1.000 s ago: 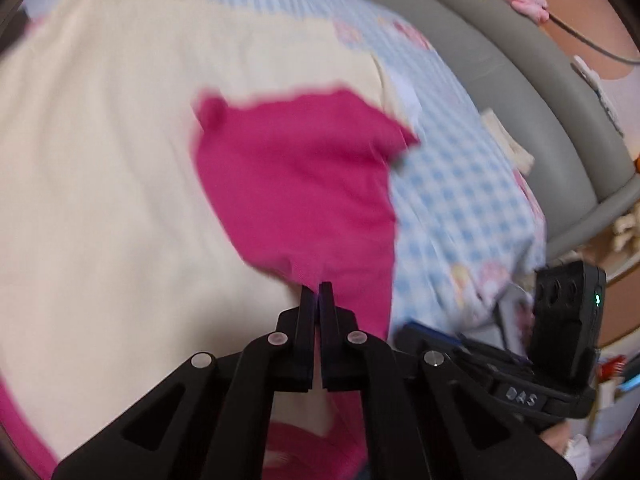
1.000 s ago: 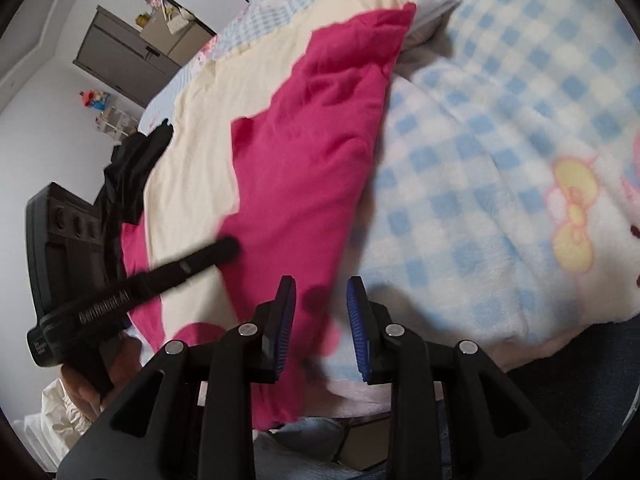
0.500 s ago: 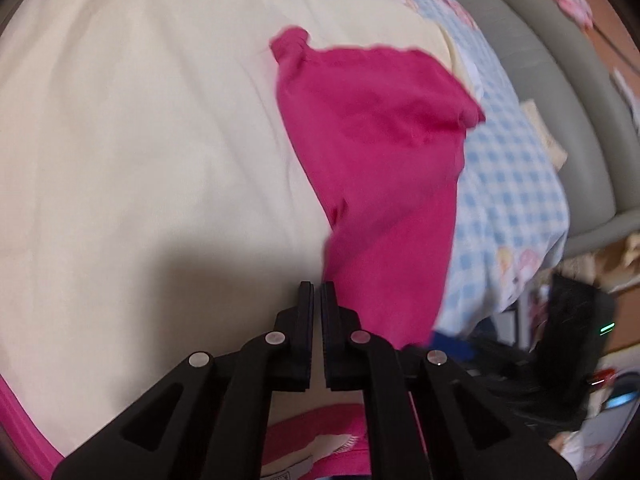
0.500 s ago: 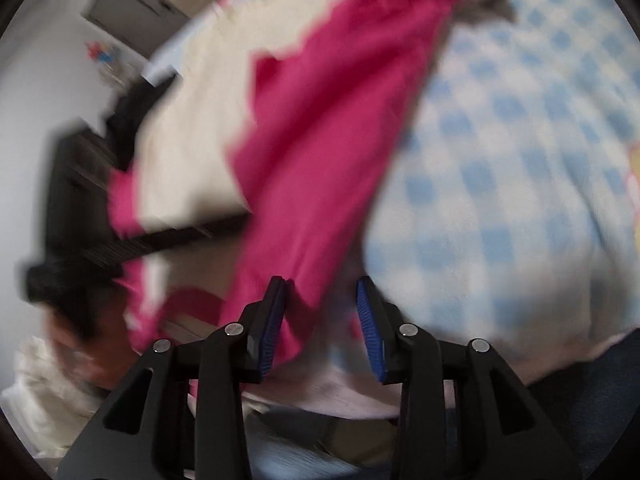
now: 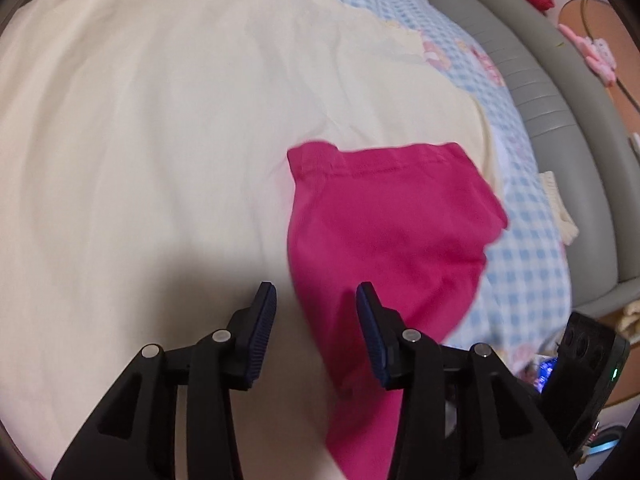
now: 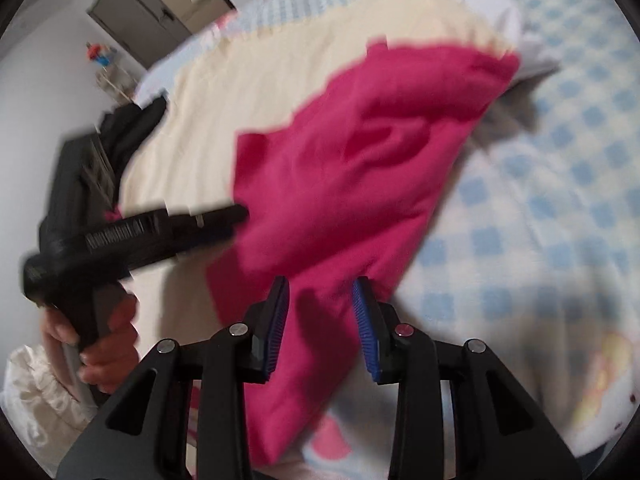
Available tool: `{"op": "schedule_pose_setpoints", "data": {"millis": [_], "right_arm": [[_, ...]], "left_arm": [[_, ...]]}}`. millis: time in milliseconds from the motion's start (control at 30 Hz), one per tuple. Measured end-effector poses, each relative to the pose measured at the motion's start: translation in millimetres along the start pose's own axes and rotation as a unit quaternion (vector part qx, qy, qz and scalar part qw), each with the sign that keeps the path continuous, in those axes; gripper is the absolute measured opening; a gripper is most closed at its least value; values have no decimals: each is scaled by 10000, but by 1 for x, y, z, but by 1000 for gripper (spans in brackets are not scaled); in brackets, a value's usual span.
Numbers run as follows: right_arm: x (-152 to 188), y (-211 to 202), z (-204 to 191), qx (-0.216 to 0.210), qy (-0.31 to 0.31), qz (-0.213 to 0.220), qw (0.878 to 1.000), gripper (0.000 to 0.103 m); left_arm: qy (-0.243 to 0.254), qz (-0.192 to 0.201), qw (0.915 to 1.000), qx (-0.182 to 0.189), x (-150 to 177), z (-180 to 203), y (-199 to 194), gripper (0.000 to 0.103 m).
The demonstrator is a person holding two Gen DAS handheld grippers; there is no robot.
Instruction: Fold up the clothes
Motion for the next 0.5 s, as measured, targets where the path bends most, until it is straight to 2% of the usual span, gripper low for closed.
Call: {"op": "schedule_pose_setpoints", "data": {"millis": [33,67,133,267,300,333,400,433,467,500], "right_arm": [[0,1,1,10,-4,-10,10000,33],[-1,2,1,20,-7,-20,10000,33],[-1,3,3,57,-18,-42,10000,33],[7,3,8,127,86,-87,9998,34],[12,0,12,170,126,-91,9997,35],[15,1,18,170,203,-138,9996,41],[21,4,30,168,355,-230,9990,41],[21,2,31,132,352,-232,9990,41],[22,0,32,97,346,-233,9991,41],[21,-4,31,72,279,-203,9994,41]], "left_arm": [[124,-7,9999,-71,-4,2,1,16],[259,-13,9996,-146,-8,5,2,7],[481,69,9981,-367,-18,8,-1,4],[492,653,9918,-987,-42,-1,-26,5],[465,561,9916,-1064,-42,-6,-24,8],[465,408,9920,-1098,-41,-10,-19,8],[300,206,9902,-1352,-34,-23,-15,8],[187,224,9928,-1166,-30,-25,-17,11],[92,276,9964,-790,-25,-23,-21,19],[3,335,9988,-367,-20,-19,-25,23]]}}
Point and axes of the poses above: each gripper's, at about its wrist camera, not at the fingertips, and y roughly the way its jaws point, z to its right, x to its underside, the point moved 6 cm from there along y, roughly the way its jaws point, and after that the axes turned 14 degrees about y, right-handed, at the moved point
